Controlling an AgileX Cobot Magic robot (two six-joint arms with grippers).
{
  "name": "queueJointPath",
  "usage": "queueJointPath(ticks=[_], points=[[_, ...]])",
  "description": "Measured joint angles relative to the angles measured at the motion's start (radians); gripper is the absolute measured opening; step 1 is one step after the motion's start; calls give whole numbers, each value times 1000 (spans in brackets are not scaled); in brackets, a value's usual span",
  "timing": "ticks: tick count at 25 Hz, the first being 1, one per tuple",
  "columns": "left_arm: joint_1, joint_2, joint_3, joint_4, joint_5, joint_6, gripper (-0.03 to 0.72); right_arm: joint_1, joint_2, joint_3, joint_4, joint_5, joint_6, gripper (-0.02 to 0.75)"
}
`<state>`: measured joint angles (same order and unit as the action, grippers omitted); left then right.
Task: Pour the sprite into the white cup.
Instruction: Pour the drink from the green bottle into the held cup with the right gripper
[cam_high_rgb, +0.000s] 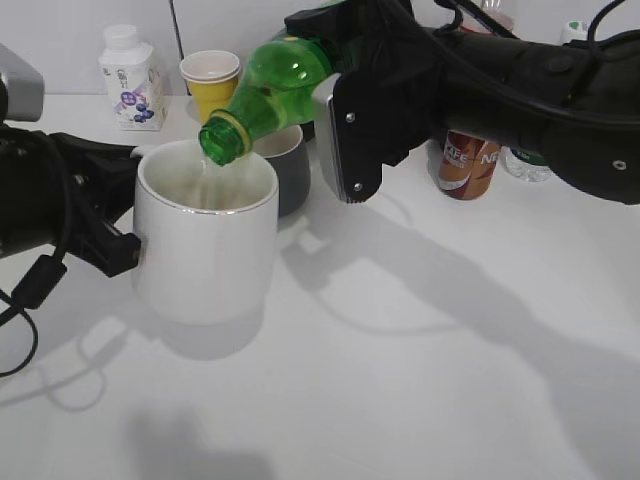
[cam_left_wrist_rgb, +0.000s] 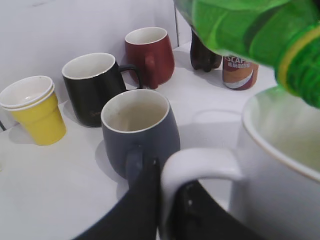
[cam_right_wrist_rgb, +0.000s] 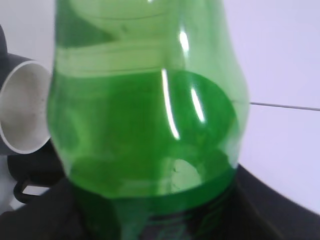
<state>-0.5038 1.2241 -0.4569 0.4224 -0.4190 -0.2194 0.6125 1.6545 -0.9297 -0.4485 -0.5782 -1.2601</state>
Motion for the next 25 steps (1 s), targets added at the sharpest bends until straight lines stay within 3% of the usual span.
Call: queueJointPath(ticks=[6,10,14,20,22,25], points=[[0,0,0,0,0,0,41,0,-1,3,0,0,31,406],[0,0,0,-5,-12,1,41,0,-1,33,0,0,163,406],[0,0,0,-14,-39,1,41,0,-1,68,0,1,373,406],[0,0,0,-18,-39,1,41,0,-1,93,12,0,865,406],[12,0,0,-23,-39,3,41,0,-1,93,49,-9,1021,406],[67,0,0,-33,-52,5,41,0,-1,93,199,-20,1170,406]])
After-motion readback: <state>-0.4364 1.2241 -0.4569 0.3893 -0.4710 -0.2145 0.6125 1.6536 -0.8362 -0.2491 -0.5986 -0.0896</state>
